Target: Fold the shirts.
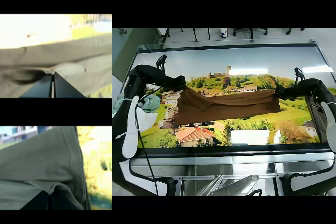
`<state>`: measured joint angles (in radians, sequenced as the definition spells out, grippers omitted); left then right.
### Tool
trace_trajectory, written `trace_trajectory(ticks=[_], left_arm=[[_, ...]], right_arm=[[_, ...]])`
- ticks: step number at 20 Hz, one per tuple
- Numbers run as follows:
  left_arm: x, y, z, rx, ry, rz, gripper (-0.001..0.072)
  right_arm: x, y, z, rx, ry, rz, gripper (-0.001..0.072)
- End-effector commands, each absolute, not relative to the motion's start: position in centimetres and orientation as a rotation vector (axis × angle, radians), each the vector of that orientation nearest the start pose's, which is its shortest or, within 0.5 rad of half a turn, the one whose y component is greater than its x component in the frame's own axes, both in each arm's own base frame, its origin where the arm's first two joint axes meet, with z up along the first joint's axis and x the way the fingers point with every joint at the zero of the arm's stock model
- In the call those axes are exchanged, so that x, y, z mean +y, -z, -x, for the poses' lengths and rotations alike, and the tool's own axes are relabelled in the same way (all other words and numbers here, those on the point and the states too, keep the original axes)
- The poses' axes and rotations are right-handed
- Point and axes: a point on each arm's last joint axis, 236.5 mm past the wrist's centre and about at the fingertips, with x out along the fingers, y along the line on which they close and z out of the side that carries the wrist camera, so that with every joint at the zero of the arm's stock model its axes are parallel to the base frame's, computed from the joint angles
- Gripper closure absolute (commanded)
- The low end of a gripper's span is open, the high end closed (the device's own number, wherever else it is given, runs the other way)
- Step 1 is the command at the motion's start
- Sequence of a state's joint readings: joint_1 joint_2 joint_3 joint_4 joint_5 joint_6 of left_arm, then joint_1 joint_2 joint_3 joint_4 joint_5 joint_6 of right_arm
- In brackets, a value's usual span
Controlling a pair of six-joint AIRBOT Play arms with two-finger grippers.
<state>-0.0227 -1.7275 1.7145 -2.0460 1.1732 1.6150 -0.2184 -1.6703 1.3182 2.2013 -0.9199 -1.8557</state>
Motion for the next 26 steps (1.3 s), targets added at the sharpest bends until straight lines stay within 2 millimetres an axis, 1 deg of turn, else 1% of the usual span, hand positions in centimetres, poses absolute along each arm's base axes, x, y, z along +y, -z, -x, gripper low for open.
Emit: trace_trajectory(ticks=[1, 4, 6, 8, 9, 11, 14, 16, 18, 19, 20, 21, 22, 23, 24, 26], left_arm=[[-12.6, -2.2, -55.2, 1.134, 0.337, 0.347, 0.0695], [-13.2, -1.8, -56.4, 1.147, 0.338, 0.365, 0.0695], [-13.9, -1.7, -56.2, 1.175, 0.354, 0.359, 0.0695], [-14.0, -1.7, -55.3, 1.215, 0.348, 0.375, 0.0695], [-14.3, -1.5, -54.2, 1.265, 0.347, 0.383, 0.0695], [-14.2, -0.7, -51.4, 1.391, 0.345, 0.387, 0.0695], [-14.1, 1.4, -47.7, 1.563, 0.308, 0.371, 0.0695], [-13.1, 2.9, -45.9, 1.641, 0.239, 0.282, 0.0696], [-12.9, 3.6, -44.8, 1.683, 0.208, 0.216, 0.0695], [-13.2, 3.6, -44.7, 1.686, 0.21, 0.209, 0.0694], [-13.3, 3.6, -44.6, 1.688, 0.209, 0.216, 0.0695], [-13.4, 3.5, -44.4, 1.7, 0.194, 0.232, 0.0685], [-13.5, 3.4, -44.0, 1.719, 0.201, 0.234, 0.0471], [-13.7, 3.3, -43.2, 1.752, 0.213, 0.237, 0.012], [-13.8, 3.0, -42.5, 1.783, 0.223, 0.245, -0.0004], [-13.4, 2.5, -41.3, 1.838, 0.233, 0.269, -0.0004]], right_arm=[[-0.4, 7.1, -52.2, 1.086, -0.14, -0.52, 0.0693], [-1.1, 7.9, -53.1, 1.061, -0.113, -0.518, 0.0692], [-1.1, 8.6, -53.1, 1.068, -0.112, -0.515, 0.0692], [-1.1, 9.0, -53.0, 1.076, -0.111, -0.516, 0.0692], [-1.2, 9.2, -53.0, 1.078, -0.11, -0.513, 0.0693], [-1.6, 9.5, -52.8, 1.09, -0.104, -0.483, 0.0692], [-1.6, 9.6, -52.7, 1.092, -0.104, -0.482, 0.0691], [-1.5, 9.6, -52.6, 1.097, -0.108, -0.482, 0.0683], [-1.5, 9.6, -52.6, 1.097, -0.108, -0.482, 0.0683], [-1.5, 9.6, -52.6, 1.098, -0.107, -0.483, 0.0603], [-1.5, 9.6, -52.5, 1.104, -0.111, -0.485, 0.0421], [-1.6, 9.4, -52.4, 1.111, -0.116, -0.478, 0.031], [-2.0, 9.2, -52.3, 1.12, -0.117, -0.46, 0.0259], [-2.5, 8.9, -52.2, 1.124, -0.116, -0.448, 0.0198], [-3.3, 8.5, -52.4, 1.12, -0.111, -0.442, 0.018], [-4.6, 7.5, -53.1, 1.09, -0.09, -0.456, 0.018]])
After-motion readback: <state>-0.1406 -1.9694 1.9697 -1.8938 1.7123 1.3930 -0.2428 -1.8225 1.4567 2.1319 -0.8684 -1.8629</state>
